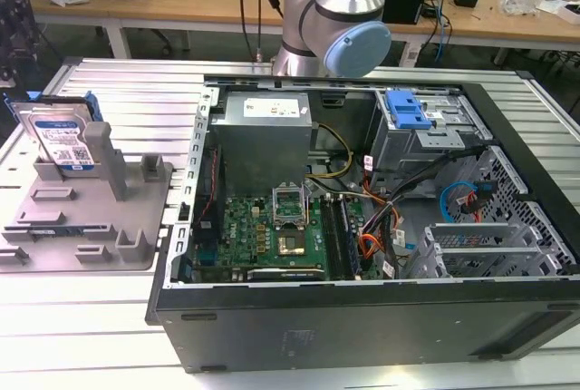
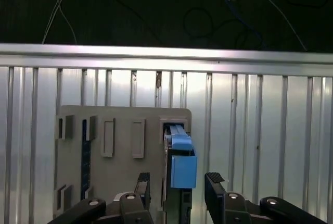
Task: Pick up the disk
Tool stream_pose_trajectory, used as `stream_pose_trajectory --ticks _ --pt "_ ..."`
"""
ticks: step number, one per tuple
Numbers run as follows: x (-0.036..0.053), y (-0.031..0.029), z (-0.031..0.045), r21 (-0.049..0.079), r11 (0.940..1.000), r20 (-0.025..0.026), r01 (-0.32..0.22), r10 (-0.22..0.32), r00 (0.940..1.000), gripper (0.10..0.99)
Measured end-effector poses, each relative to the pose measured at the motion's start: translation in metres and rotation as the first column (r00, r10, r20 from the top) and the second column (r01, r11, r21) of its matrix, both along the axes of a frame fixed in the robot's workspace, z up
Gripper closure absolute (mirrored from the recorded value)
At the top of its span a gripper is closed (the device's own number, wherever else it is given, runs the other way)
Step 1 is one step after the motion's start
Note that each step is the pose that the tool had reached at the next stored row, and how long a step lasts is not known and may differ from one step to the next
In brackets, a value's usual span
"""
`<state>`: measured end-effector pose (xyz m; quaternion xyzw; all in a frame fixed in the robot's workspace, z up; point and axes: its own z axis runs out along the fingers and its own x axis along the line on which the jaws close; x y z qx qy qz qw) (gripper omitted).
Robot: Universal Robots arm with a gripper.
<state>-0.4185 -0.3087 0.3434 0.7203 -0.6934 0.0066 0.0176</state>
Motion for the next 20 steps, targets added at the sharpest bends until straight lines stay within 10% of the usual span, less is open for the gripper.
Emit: stream_pose_trajectory --ticks 20 --pt "-0.0030 -0.0001 -0.0212 -0.002 1.0000 0.0000 0.000 0.000 1.0000 0.545"
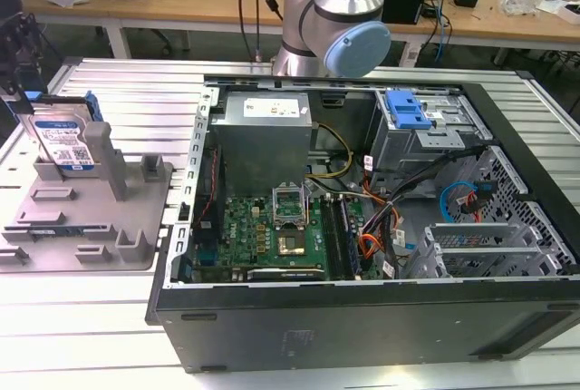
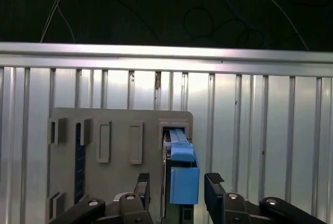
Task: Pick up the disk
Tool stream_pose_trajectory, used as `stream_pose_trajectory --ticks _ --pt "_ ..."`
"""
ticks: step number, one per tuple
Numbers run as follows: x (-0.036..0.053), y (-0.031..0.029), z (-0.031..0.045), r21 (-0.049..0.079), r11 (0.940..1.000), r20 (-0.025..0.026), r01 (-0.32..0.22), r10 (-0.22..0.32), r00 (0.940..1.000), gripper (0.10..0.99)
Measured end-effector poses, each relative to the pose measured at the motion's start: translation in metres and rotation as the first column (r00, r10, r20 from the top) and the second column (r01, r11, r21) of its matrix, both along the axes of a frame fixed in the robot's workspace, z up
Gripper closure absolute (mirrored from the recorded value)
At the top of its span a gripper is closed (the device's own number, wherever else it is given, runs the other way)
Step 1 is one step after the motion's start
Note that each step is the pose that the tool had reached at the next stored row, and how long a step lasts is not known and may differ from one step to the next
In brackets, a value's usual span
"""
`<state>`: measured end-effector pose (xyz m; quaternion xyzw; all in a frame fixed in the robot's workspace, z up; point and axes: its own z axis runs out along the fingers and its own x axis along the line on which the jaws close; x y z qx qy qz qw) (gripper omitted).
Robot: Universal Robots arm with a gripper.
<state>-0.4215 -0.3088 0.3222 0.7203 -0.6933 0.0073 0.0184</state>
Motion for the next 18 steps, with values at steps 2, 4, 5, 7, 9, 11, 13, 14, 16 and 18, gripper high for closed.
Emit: stream_pose_trajectory --ticks 2,4,5,7,9,11,13,14,16,18 --pt "-0.0003 0.0000 -0.0026 0.000 1.0000 0.0001 0.000 0.000 1.0000 0.545" --pt "-0.0005 0.0000 -0.0049 0.000 1.0000 0.0000 0.000 0.000 1.0000 0.545" --pt "-0.0005 0.0000 -0.0056 0.000 1.0000 0.0001 0.000 0.000 1.0000 0.545" --pt "-0.0006 0.0000 -0.0074 0.000 1.0000 0.0000 0.000 0.000 1.0000 0.545" --pt "-0.0008 0.0002 -0.0094 -0.001 1.0000 0.0001 0.000 0.000 1.0000 0.545" --pt "-0.0011 0.0005 -0.0125 -0.001 1.0000 0.0000 0.000 0.000 1.0000 0.545" --pt "-0.0011 0.0007 -0.0151 -0.001 1.0000 0.0000 0.000 0.000 1.0000 0.545" --pt "-0.0012 0.0008 -0.0157 -0.001 1.0000 0.0000 0.000 0.000 1.0000 0.545" --pt "-0.0011 0.0008 -0.0169 -0.001 1.0000 0.0000 0.000 0.000 1.0000 0.545" --pt "-0.0011 0.0008 -0.0183 -0.001 1.0000 0.0000 0.000 0.000 1.0000 0.557"
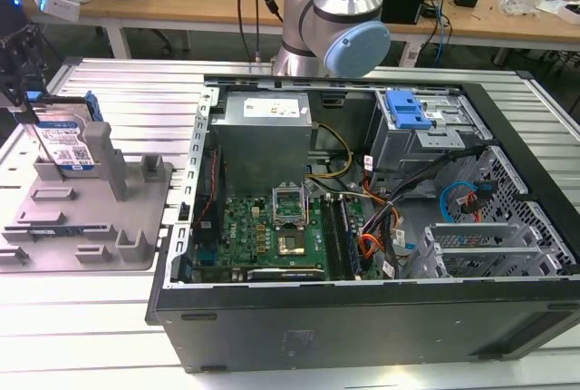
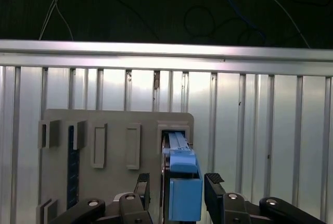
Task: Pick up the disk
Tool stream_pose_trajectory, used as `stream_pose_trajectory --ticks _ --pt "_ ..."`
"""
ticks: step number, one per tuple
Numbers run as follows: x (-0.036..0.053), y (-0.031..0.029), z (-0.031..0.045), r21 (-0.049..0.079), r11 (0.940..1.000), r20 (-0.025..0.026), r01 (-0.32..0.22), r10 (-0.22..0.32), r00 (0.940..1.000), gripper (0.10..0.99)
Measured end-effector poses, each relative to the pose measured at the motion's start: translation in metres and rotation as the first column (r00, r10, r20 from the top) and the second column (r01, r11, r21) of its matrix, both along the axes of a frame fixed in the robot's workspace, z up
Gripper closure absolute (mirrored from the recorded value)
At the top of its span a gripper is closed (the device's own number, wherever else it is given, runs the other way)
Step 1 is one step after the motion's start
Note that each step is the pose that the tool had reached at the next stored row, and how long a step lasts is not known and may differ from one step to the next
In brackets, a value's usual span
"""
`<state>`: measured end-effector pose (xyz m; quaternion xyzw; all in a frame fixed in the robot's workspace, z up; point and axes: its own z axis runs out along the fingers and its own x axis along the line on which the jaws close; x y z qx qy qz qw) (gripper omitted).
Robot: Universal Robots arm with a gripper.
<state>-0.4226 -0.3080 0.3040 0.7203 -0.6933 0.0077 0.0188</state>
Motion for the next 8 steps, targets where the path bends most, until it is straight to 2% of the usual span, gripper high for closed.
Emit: stream_pose_trajectory --ticks 1,3,8 --pt "0.0000 0.0000 -0.0007 0.000 1.0000 0.0000 0.000 0.000 1.0000 0.557" --pt "0.0000 0.0000 -0.0021 0.000 1.0000 0.0000 0.000 0.000 1.0000 0.694" --pt "0.0000 0.0000 -0.0038 0.000 1.0000 0.0000 0.000 0.000 1.0000 0.694"
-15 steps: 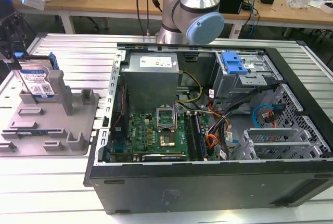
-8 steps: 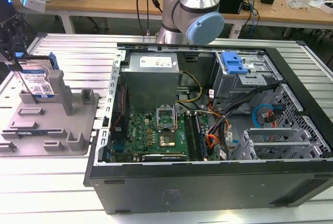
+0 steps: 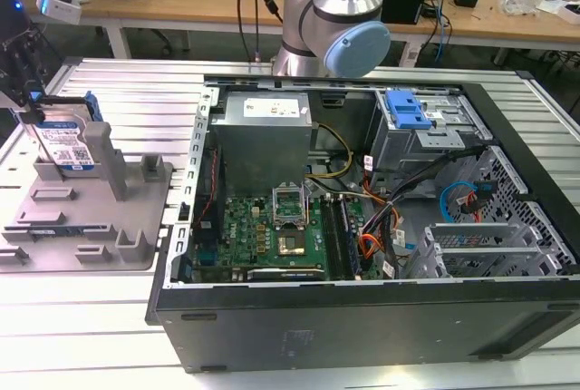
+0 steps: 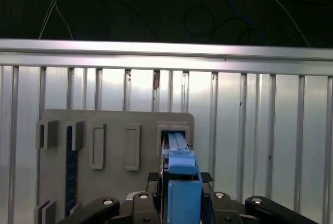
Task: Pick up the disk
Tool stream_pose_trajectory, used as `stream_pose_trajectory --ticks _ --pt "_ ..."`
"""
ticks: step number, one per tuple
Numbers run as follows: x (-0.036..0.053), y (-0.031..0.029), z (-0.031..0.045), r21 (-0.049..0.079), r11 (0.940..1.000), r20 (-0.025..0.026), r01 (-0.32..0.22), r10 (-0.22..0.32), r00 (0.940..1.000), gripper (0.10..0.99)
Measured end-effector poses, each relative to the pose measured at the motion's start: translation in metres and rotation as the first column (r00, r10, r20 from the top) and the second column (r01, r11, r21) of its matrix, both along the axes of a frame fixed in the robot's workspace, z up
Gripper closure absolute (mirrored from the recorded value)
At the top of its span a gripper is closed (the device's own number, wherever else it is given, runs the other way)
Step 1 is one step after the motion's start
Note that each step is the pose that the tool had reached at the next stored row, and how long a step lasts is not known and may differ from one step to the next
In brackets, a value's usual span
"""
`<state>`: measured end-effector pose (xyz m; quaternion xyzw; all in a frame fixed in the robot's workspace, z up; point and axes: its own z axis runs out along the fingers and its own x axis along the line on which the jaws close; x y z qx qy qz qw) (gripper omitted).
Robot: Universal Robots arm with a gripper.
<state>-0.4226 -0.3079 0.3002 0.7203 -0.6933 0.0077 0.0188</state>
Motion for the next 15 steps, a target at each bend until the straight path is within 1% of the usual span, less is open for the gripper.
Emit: stream_pose_trajectory --ticks 15 --pt "0.0000 0.0001 -0.0018 0.000 1.0000 0.0001 0.000 0.000 1.0000 0.694"
